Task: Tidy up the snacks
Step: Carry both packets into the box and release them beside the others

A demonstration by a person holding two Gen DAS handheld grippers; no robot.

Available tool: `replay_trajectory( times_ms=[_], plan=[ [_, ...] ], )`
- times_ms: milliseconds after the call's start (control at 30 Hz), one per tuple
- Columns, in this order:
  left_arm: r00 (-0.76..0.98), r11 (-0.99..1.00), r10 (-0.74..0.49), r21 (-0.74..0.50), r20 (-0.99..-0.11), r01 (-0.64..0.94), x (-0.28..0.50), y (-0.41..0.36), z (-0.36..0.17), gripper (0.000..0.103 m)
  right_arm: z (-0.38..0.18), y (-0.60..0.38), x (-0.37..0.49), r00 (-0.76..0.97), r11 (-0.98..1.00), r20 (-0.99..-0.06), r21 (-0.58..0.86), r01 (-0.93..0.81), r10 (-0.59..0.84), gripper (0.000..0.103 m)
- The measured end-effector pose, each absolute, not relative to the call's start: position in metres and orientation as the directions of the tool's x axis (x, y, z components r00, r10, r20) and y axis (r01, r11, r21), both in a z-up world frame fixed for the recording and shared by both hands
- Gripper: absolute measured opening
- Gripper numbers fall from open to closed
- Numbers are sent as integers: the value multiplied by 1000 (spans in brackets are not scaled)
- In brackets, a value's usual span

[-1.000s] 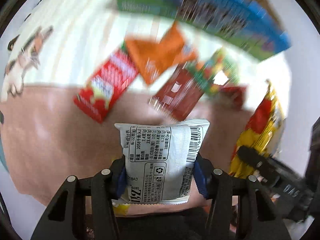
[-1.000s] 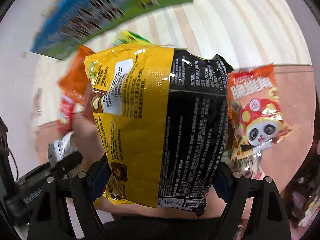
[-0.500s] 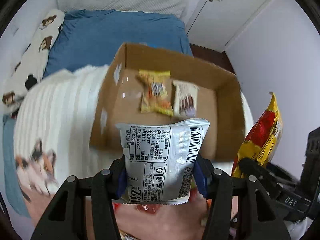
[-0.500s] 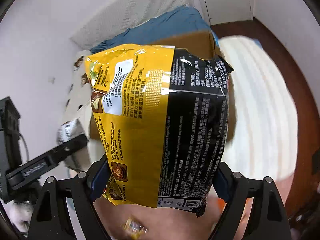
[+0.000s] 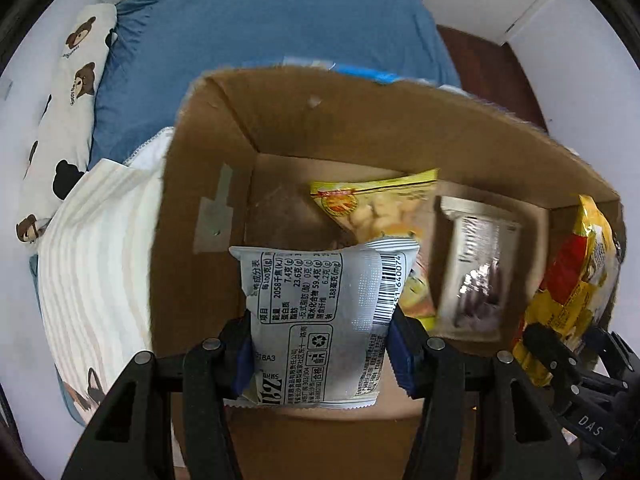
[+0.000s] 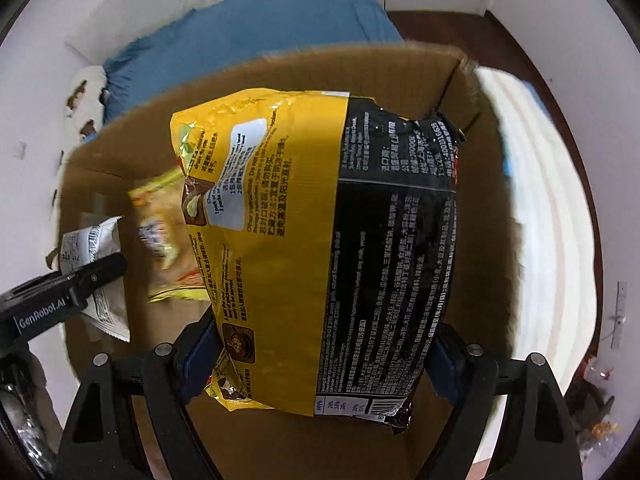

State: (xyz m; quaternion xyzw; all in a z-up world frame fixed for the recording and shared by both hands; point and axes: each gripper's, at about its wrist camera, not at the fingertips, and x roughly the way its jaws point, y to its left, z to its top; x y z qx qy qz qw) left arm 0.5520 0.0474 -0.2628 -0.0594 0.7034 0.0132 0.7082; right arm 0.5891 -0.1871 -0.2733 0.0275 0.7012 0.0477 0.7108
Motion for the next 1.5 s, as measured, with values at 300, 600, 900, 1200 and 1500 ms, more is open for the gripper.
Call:
replay_trajectory(
  times_ms=[300,600,900,1200,1500],
  plan=[
    [-41,991,-66,-60,-997,-123,559,49,-291,53,-275,-176,595,24,995,-998,63,-79,65,89],
    [-84,989,-75,-63,-994,-135,556,53,-295,53,-267,-170,599,24,998,-999,28,-51,29,92],
    [8,978,-132,-132,-991,-161,548,62,-262,96,-251,-161,586,48,996,-996,71,-53,73,101],
    [115,982,-133,-146,-984,-116,516,46,-211,97,-215,-167,537,101,989,-988,110,-96,120,101],
    [274,992,-47,-76,-961,-99,460,38,-171,97,-185,-172,490,187,982,-970,126,-141,152,101]
  ],
)
